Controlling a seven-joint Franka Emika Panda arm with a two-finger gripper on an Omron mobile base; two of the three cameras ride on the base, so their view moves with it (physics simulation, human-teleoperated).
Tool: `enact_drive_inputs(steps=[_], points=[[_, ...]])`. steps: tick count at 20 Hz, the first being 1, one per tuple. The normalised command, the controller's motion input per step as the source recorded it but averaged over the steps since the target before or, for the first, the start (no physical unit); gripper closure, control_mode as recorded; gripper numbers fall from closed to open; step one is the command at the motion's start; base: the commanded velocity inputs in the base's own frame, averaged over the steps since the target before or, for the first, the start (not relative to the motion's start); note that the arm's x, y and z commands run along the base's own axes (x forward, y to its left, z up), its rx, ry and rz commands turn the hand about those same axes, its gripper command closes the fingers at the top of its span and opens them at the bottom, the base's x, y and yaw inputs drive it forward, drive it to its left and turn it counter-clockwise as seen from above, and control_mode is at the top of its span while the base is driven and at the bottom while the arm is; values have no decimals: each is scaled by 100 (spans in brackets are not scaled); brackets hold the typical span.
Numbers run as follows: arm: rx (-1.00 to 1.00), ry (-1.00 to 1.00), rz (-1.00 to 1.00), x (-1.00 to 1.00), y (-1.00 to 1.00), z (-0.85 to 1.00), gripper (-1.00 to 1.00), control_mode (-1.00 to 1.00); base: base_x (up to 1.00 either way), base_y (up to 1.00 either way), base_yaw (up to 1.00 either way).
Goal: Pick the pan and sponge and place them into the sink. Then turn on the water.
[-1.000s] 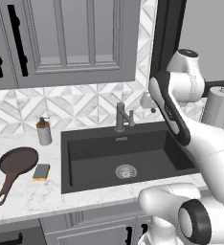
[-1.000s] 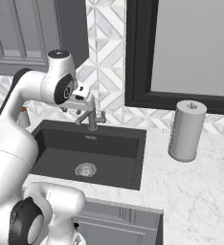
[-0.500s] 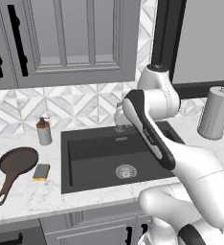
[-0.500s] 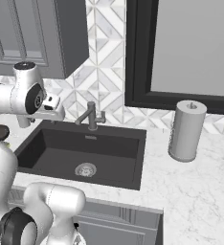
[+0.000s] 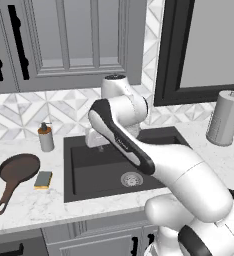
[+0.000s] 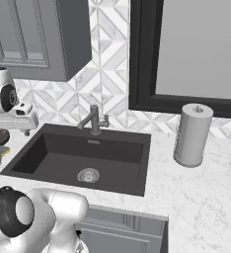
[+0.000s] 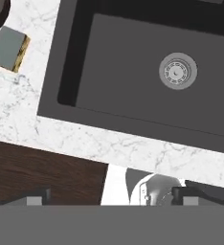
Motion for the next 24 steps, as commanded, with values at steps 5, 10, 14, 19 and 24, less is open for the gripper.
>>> enact_drive_inputs(steps=[5, 10, 14, 19, 24], points=[[-12, 25, 14, 8, 100, -29, -100, -100, 0, 0, 0], [-4, 2, 6, 10, 100, -73, -100, -100, 0, 0, 0], [0, 0, 0, 19, 100, -75, -100, -100, 0, 0, 0], [-1, 0, 1, 2, 14, -9, -100, -100, 0, 0, 0], [-1, -1, -3, 6, 53, -34, -100, -100, 0, 0, 0]])
